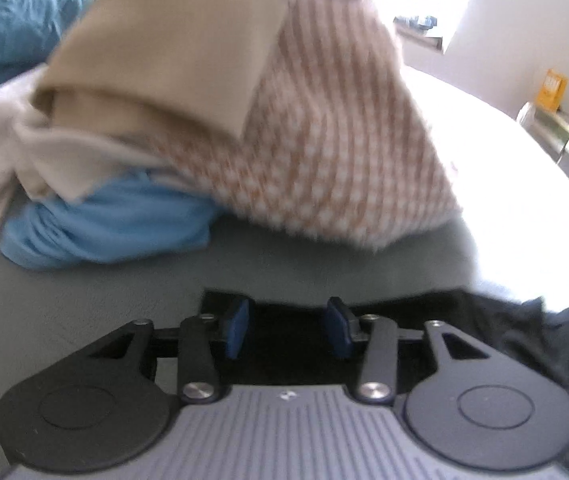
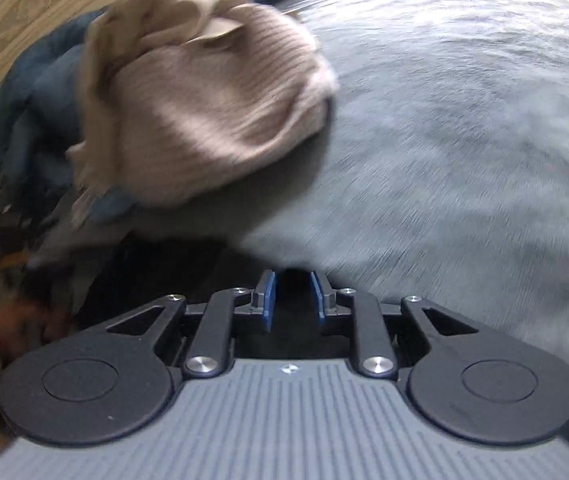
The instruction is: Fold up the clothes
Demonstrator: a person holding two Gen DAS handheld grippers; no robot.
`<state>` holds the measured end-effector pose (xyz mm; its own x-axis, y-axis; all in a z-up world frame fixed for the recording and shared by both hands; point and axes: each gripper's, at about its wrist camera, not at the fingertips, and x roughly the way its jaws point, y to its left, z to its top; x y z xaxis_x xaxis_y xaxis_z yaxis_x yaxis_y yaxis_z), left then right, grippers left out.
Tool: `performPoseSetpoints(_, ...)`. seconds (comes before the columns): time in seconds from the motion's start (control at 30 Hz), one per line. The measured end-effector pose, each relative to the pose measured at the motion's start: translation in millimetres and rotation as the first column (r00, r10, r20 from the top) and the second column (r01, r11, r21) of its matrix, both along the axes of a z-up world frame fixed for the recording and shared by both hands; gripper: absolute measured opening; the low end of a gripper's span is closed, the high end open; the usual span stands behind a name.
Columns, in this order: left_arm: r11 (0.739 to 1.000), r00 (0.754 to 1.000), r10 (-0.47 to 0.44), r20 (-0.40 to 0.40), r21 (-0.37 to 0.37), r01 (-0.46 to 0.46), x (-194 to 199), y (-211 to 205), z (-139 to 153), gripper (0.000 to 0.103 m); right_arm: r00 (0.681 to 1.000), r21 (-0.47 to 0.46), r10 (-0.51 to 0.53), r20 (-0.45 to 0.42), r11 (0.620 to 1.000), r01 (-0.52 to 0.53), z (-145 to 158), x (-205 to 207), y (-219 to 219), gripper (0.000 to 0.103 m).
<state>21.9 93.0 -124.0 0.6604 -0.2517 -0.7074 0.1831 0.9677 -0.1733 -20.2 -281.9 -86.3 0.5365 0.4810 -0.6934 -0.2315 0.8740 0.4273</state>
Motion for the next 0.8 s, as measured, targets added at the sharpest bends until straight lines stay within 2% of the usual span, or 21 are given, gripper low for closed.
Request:
performPoseSetpoints(0.1,1.0,1.0,0.007,-0.002,-0.013,-0.007,-26,17,26,0.05,0.998,0.021,0.061,-0.017,0.998,-0.061,4,-33,22,0.019)
performPoseSetpoints(0.17,0.999,0.995,-0.027,-0.093,-0.037,0.024,-51,26,30,0.051,0.994,0.017,0.101,-0.028,0.995,-0.1,6,-55,39,0.019)
performPoseSetpoints(0.23,0.996,0.977,-0.074,-0.201,-0.068,0.061,-77,32,30,0.051,0.992,0.019,0.119,-0.048,0.993,-0.118,5,-71,51,0.019)
performPoseSetpoints(0.3,0.99,0.942,-0.127,-0.312,-0.098,0.101,-106,37,27,0.049,0.99,0.034,0.122,-0.074,0.992,-0.119,2,-86,61,0.019)
performPoseSetpoints(0.37,0.981,0.893,-0.196,-0.404,-0.088,0.175,-144,32,20,0.046,0.989,0.06,0.114,-0.099,0.992,-0.108,0,-97,67,0.019)
performPoseSetpoints(0.43,0.963,0.85,-0.26,-0.458,-0.059,0.263,-178,24,13,0.044,0.988,0.078,0.103,-0.116,0.992,-0.095,-2,-106,73,0.019)
performPoseSetpoints(0.5,0.942,0.825,-0.299,-0.48,-0.011,0.335,-203,15,7,0.043,0.986,0.085,0.101,-0.131,0.992,-0.09,-4,-113,80,0.019)
performPoseSetpoints(0.53,0.931,0.821,-0.307,-0.482,0.026,0.363,-211,11,3,0.042,0.986,0.081,0.102,-0.134,0.993,-0.092,-4,-117,84,0.019)
performPoseSetpoints(0.6,0.922,0.83,-0.308,-0.464,0.071,0.381,-217,7,-4,0.038,0.985,0.08,0.104,-0.141,0.992,-0.093,-5,-122,90,0.019)
performPoseSetpoints(0.63,0.922,0.836,-0.303,-0.457,0.081,0.378,-216,7,-5,0.03,0.984,0.081,0.101,-0.145,0.993,-0.09,-5,-123,91,0.019)
performPoseSetpoints(0.67,0.925,0.841,-0.297,-0.453,0.083,0.372,-215,7,-5,0.025,0.984,0.081,0.101,-0.148,0.993,-0.09,-5,-124,92,0.019)
performPoseSetpoints(0.7,0.929,0.845,-0.291,-0.449,0.079,0.362,-214,8,-5,0.013,0.984,0.08,0.1,-0.15,0.993,-0.089,-4,-126,94,0.019)
performPoseSetpoints(0.73,0.935,0.848,-0.281,-0.449,0.071,0.347,-213,11,-4,0.007,0.984,0.079,0.099,-0.15,0.993,-0.088,-4,-126,96,0.019)
performPoseSetpoints(0.8,0.951,0.857,-0.242,-0.456,0.064,0.302,-212,17,0,0.003,0.983,0.072,0.101,-0.151,0.993,-0.091,-1,-128,99,0.019)
